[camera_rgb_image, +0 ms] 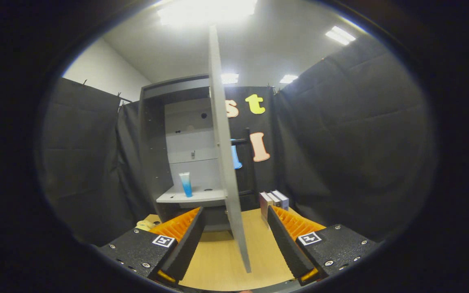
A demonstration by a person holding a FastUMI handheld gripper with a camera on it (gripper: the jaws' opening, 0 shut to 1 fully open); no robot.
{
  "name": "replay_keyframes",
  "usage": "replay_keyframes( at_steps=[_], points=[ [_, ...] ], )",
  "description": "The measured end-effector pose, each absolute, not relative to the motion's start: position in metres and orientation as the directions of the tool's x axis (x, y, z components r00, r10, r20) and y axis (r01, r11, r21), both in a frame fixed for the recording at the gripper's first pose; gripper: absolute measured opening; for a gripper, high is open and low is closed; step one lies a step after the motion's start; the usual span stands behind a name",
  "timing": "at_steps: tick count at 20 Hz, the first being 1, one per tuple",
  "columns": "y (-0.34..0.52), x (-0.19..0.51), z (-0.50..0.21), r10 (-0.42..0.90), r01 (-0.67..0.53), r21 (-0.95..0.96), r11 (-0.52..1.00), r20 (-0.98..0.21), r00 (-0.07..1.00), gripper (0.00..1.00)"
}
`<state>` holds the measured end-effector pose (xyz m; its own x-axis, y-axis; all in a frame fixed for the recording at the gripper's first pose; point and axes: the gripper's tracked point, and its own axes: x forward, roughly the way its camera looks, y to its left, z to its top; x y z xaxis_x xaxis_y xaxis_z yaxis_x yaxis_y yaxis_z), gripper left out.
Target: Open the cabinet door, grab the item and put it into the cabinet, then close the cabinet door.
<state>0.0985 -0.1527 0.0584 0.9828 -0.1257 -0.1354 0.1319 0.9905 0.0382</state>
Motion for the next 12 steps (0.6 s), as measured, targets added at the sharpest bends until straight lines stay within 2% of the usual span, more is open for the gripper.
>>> replay_keyframes(
  at_steps=[5,12],
  points=[
    [-0.211,0.117,0.074,-0.283,0.285,0.007,0.958,-0.106,0.953,0.94],
    [-0.243,0.143,0.077,-0.412,0.411,-0.028,0.911,-0.085,0.907,0.94]
  ],
)
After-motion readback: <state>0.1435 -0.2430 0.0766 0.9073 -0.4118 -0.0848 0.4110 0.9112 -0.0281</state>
